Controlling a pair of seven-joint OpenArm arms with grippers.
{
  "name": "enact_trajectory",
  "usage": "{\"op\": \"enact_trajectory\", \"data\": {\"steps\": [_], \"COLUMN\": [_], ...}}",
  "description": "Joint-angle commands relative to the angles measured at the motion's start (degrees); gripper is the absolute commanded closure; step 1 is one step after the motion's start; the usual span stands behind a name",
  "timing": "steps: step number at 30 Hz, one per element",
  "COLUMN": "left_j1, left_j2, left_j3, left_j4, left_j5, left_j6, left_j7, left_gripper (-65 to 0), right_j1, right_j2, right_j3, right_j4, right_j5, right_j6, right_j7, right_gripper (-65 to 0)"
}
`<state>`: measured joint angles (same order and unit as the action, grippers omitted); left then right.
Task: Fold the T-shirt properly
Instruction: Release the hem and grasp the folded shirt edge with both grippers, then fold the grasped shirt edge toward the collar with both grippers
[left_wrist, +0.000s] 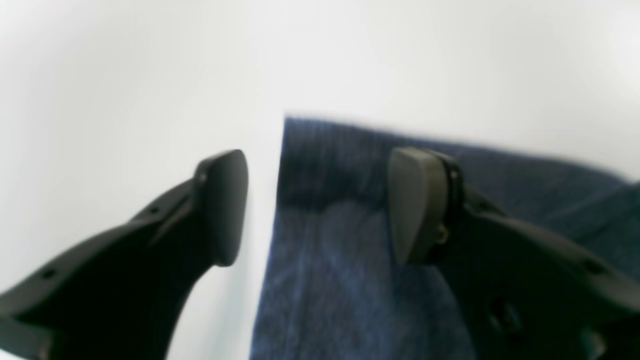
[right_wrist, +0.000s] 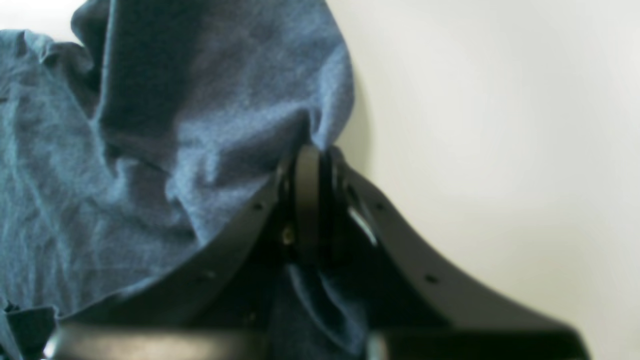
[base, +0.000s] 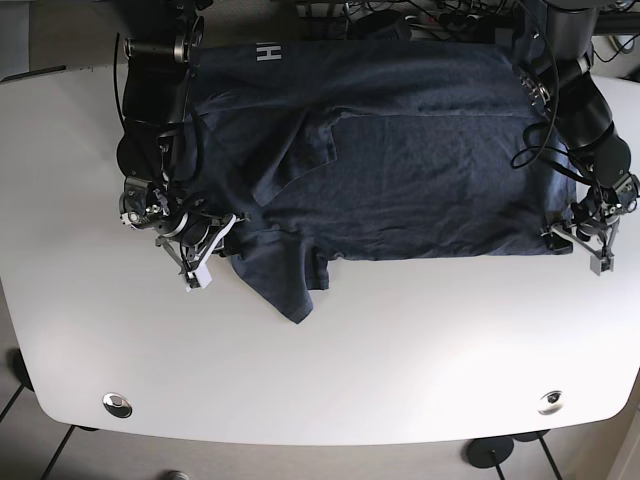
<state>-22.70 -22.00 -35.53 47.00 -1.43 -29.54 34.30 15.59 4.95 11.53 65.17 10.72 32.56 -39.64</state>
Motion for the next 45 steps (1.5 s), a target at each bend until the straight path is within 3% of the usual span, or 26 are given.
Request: {"op": "enact_trajectory", "data": {"steps": [1,5,8,9,11,15,26,33,35,36,39,41,43,45], "left_j1": [-1.3,-1.0,-1.3,-1.3,-1.4,0.8,6.1,12.6,13.0,13.0,12.9,12.7,12.6,12.5], "left_j2": [-1.0,-1.0,-1.0,-1.0,-1.0,0.9,4.7,6.6,6.6,6.6,6.6,6.6,6.6,6.6], "left_j3": [0.1,0.1,0.1,0.1,0.0,-0.3,-4.1,-7.0,-7.0,-7.0,-6.9,-6.7,-6.6,-6.6], "left_j4": [-1.5,-2.0,-1.9,-1.9,-0.6,13.7,41.0,45.6,45.3,45.3,45.3,45.3,45.3,45.3], "left_j5": [0.4,0.4,0.4,0.4,0.2,0.2,0.1,0.2,0.2,0.2,0.2,0.2,0.2,0.2], "left_j6": [-0.2,-2.7,-5.8,-6.2,-6.5,-9.7,-10.5,-10.5,-10.5,-10.5,-10.5,-10.5,-10.5,-10.5], "left_j7": [1.3,1.3,1.2,0.7,-0.3,0.3,16.0,17.5,17.4,17.4,17.4,17.4,17.4,17.4], "left_gripper": [-31.0,-25.3,-1.3,0.0,-0.3,0.0,0.0,0.0,0.0,0.0,0.0,0.0,0.0,0.0], "right_j1": [1.2,1.4,1.5,1.8,2.6,2.7,-2.7,-10.0,-7.6,-5.7,0.7,4.7,8.2,11.4], "right_j2": [0.4,0.4,0.4,0.4,0.4,0.4,0.4,0.3,0.1,-0.5,-1.0,-0.6,0.8,1.0], "right_j3": [-0.1,-0.1,-0.1,-0.1,-0.1,-0.1,0.0,0.1,1.2,1.4,2.5,2.3,2.1,2.2], "right_j4": [0.7,0.8,0.8,0.9,2.0,10.5,36.4,43.2,38.3,35.4,21.5,11.7,2.5,-5.8], "right_j5": [0.3,0.3,0.3,0.3,0.3,-0.1,0.3,0.2,0.4,0.1,-0.3,-0.3,0.2,0.3], "right_j6": [0.1,0.1,0.1,0.1,0.1,-0.07,-0.07,-0.07,-0.07,-0.07,-0.07,-0.07,-0.07,-0.07], "right_j7": [0.6,0.6,0.6,0.6,0.6,-0.1,-13.6,-14.6,-14.6,-14.5,-8.8,-4.2,-1.9,1.1], "right_gripper": [-2.7,-2.7,-1.9,-1.9,-1.9,-1.7,-1.7,-2.1,-7.6,-13.3,-38.2,-49.0,-54.7,-54.4]}}
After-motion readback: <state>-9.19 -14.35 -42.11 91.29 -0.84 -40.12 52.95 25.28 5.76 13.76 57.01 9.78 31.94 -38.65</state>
